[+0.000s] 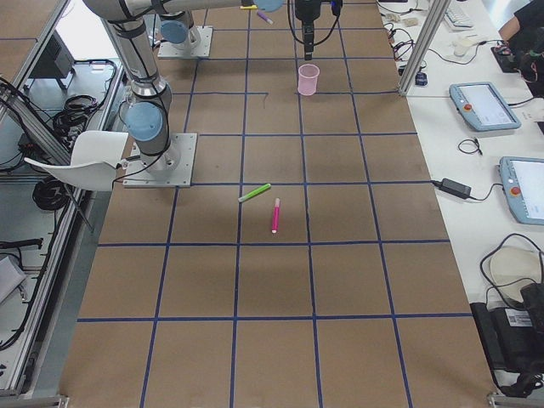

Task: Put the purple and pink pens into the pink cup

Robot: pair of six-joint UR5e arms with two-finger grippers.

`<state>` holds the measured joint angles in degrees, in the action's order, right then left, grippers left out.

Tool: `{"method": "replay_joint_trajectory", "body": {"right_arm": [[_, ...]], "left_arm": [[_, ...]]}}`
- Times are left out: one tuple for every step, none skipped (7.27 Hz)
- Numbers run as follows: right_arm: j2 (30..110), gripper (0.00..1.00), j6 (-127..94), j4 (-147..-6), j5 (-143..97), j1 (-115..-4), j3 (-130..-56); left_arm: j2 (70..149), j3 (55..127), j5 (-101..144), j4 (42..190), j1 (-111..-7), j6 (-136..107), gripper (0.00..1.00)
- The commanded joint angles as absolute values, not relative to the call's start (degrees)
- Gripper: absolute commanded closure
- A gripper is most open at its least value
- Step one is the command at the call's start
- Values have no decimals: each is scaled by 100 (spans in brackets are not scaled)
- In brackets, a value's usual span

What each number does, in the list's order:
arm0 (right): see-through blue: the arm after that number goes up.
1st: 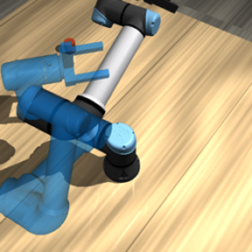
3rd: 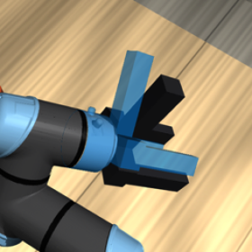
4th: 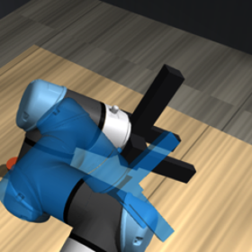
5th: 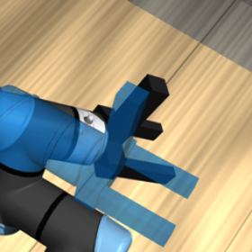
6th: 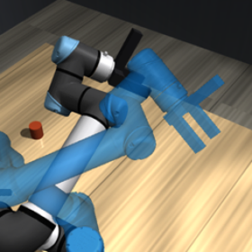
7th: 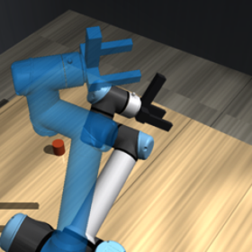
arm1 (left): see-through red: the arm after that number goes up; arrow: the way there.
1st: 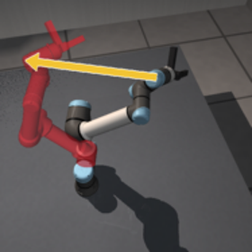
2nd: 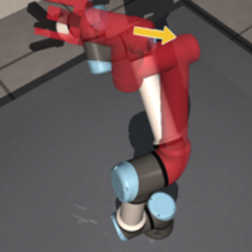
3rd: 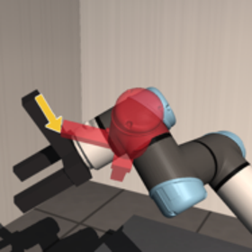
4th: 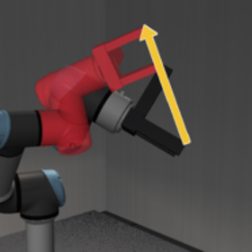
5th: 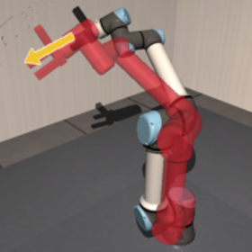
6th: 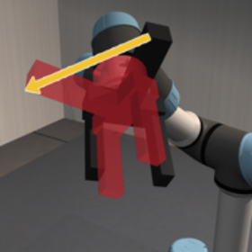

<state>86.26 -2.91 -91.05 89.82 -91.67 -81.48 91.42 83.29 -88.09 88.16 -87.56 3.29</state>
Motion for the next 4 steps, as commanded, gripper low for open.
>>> {"method": "replay_joint_trajectory", "body": {"right_arm": [[8613, 0, -273, -9105, 8982, -9158, -8130], [8613, 0, -255, -9105, 9000, -9158, -8130], [8605, 0, -255, -9097, 9000, -9158, -8173], [8604, 0, -264, -9062, 9009, -9132, -8174]], "left_arm": [[9097, 8384, -8833, 8886, -8754, 256, 0], [9088, 8385, -8833, 8894, -8763, 255, 0], [9079, 8385, -8842, 8912, -8771, 255, 0], [9036, 8489, -8964, 9217, -8745, 264, 0]]}}
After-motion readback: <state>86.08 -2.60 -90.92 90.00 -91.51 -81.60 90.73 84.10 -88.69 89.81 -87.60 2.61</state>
